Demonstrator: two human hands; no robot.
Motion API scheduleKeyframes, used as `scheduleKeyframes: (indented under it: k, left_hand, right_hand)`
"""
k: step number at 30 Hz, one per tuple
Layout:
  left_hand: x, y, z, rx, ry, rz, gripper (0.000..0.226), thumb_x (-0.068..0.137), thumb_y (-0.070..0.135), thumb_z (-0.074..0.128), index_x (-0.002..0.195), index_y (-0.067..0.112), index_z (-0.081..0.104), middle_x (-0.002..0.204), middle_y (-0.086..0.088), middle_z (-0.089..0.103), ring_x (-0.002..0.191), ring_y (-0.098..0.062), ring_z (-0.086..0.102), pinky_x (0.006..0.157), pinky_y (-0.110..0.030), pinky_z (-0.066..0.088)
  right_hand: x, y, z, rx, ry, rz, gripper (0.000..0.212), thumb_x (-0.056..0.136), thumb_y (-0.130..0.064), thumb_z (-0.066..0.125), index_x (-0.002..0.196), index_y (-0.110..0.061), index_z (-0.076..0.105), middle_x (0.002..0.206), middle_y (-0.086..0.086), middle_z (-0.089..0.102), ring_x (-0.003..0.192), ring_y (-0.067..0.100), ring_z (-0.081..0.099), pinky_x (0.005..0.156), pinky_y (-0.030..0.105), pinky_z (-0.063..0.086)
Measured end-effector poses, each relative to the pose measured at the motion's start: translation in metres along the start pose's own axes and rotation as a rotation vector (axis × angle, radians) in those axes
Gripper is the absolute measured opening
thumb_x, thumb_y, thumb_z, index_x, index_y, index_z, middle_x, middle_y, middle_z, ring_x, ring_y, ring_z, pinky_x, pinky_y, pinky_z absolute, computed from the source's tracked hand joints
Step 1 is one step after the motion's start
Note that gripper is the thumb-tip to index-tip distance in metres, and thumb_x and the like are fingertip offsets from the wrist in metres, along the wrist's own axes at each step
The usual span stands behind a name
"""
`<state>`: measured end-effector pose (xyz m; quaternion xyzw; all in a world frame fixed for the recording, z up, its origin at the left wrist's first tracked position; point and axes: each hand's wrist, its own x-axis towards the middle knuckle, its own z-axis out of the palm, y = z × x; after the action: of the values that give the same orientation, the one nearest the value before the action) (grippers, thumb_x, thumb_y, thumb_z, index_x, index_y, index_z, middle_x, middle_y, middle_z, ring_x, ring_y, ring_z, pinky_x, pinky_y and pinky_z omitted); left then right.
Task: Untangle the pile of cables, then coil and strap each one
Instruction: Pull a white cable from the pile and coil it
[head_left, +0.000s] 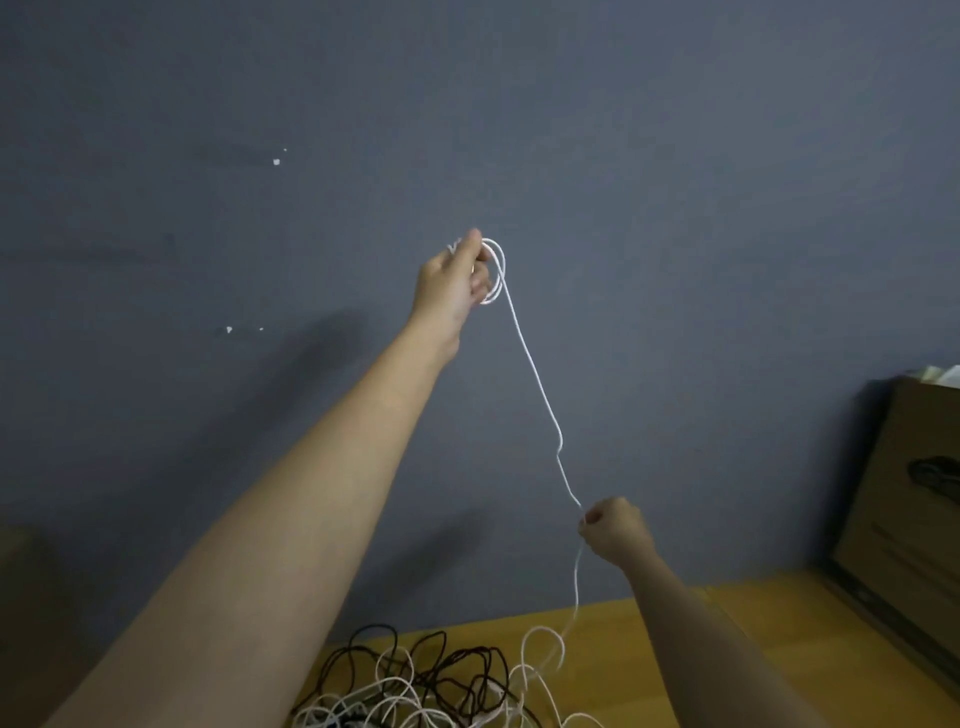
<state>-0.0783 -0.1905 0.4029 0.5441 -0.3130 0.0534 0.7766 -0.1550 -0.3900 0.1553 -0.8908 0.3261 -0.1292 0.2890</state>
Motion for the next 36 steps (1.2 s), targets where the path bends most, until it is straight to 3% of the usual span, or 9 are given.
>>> scheduleKeyframes:
  k: [4,9,12,16,21,24,29,32,36]
  left_hand:
    - [-0.003,-0.001,0.005,0.1,-0.082,0.025,0.033,0.101,0.025,0.045,0.07,0.015,0.049,0.04,0.012,0.034,0.038,-0.005,0.03,0.043,-0.016,0.028]
    - [-0.007,-0.01,0.02,0.251,-0.211,0.043,0.031,0.102,0.024,0.044,0.073,0.014,0.049,0.039,0.015,0.035,0.037,-0.003,0.03,0.043,-0.013,0.028]
    - [-0.005,-0.017,0.025,0.248,-0.213,0.042,0.03,0.102,0.024,0.043,0.074,0.013,0.048,0.039,0.014,0.037,0.037,-0.003,0.03,0.042,-0.013,0.028]
    - [0.0,-0.018,0.023,0.245,-0.189,0.049,0.03,0.102,0.026,0.044,0.075,0.014,0.046,0.04,0.014,0.038,0.039,-0.003,0.031,0.043,-0.013,0.029]
    - [-0.004,-0.016,0.007,0.329,-0.151,0.018,0.036,0.1,0.035,0.045,0.071,0.016,0.05,0.04,0.012,0.041,0.038,-0.005,0.035,0.042,-0.014,0.032]
    - [-0.023,-0.01,-0.008,0.298,-0.369,-0.136,0.041,0.102,0.038,0.039,0.071,0.014,0.051,0.039,0.006,0.041,0.035,-0.008,0.036,0.051,-0.018,0.037]
    - [-0.064,-0.007,-0.017,-0.078,-0.76,-0.355,0.042,0.099,0.04,0.033,0.07,0.017,0.051,0.038,0.008,0.036,0.03,-0.005,0.031,0.071,-0.019,0.05]
    - [-0.073,-0.028,-0.006,-0.257,-0.496,-0.254,0.032,0.103,0.027,0.03,0.085,0.011,0.05,0.047,0.009,0.045,0.04,-0.004,0.04,0.066,-0.017,0.047]
    - [-0.071,-0.073,-0.028,0.48,-0.148,0.03,0.033,0.105,0.018,0.032,0.076,0.011,0.047,0.064,-0.002,0.052,0.06,-0.016,0.05,0.071,-0.029,0.04]
  right_hand:
    - [-0.007,-0.01,-0.009,-0.034,-0.127,-0.03,0.019,0.086,-0.011,0.06,0.096,0.003,0.067,0.087,0.014,0.064,0.085,0.029,0.065,0.071,0.03,0.05]
    - [-0.037,-0.076,-0.04,0.808,-0.285,-0.288,0.037,0.089,0.003,0.053,0.121,-0.015,0.054,0.118,0.003,0.06,0.105,0.017,0.057,0.076,0.021,0.047]
    - [-0.052,-0.103,-0.053,1.048,-0.356,-0.332,0.026,0.099,-0.019,0.039,0.117,-0.019,0.058,0.099,0.002,0.073,0.099,0.017,0.067,0.088,0.031,0.049]
    - [-0.061,-0.102,-0.061,0.757,-0.34,-0.508,0.033,0.102,-0.035,0.04,0.105,-0.014,0.065,0.077,0.0,0.067,0.077,0.009,0.064,0.081,0.024,0.052]
    - [-0.046,-0.092,-0.054,0.977,0.216,-0.523,0.03,0.102,-0.014,0.039,0.085,-0.012,0.064,0.055,-0.001,0.037,0.046,0.005,0.032,0.048,0.023,0.03]
    - [-0.026,-0.087,-0.069,1.057,0.493,-0.36,0.029,0.102,-0.017,0.042,0.097,-0.005,0.067,0.056,-0.001,0.033,0.041,0.001,0.026,0.04,0.018,0.023]
    - [-0.016,-0.092,-0.047,0.695,0.219,-0.378,0.037,0.1,-0.025,0.048,0.075,0.002,0.059,0.057,0.009,0.04,0.053,0.014,0.036,0.053,0.028,0.03]
    - [-0.046,-0.106,-0.004,0.464,-0.096,-0.514,0.037,0.099,-0.029,0.049,0.099,0.003,0.067,0.052,0.003,0.043,0.047,0.006,0.038,0.055,0.027,0.035]
    - [-0.093,-0.093,0.035,0.27,-0.166,-0.641,0.031,0.1,-0.035,0.044,0.111,-0.016,0.067,0.06,-0.004,0.054,0.062,0.013,0.054,0.067,0.033,0.047]
